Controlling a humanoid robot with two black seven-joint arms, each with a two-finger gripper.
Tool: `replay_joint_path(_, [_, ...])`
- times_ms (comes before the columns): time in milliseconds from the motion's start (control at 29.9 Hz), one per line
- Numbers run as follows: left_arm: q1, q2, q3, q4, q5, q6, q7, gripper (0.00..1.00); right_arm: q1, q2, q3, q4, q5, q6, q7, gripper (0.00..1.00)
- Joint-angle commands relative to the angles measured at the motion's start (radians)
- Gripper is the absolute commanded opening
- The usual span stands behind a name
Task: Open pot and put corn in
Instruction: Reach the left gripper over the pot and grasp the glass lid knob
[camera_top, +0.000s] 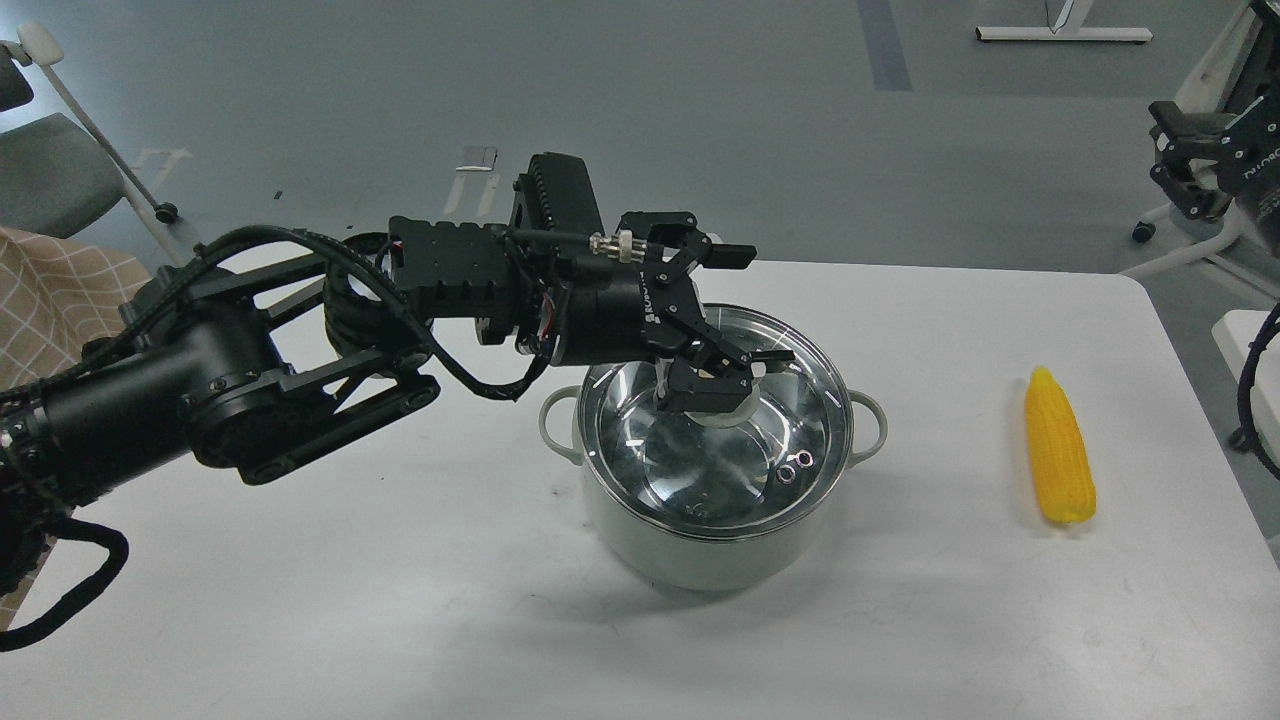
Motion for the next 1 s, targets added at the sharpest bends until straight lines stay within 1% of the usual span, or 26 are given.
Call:
replay_joint_path(0, [0.02, -0.001, 0.019, -0.001, 0.0, 0.02, -0.002, 0.97, -0.005, 0.0, 0.0, 0.001, 0.0, 0.0, 0.0, 1.0])
replay_joint_path(201, [0.061, -0.006, 0.019, 0.032, 0.0, 0.023, 0.0, 0.97, -0.011, 0.004, 0.005, 0.009, 0.0, 0.0, 0.0, 1.0])
replay_joint_path(401, [0.086, -0.03, 0.019, 0.079, 0.0, 0.057, 0.0, 0.96, -0.013, 0.007, 0.006, 0.014, 0.0, -0.002, 0.0, 1.0])
replay_joint_path(970, [0.166, -0.029, 0.019, 0.082, 0.0, 0.065, 0.0, 0.95, -0.02, 0.007, 0.006, 0.024, 0.0, -0.003, 0.0, 1.0])
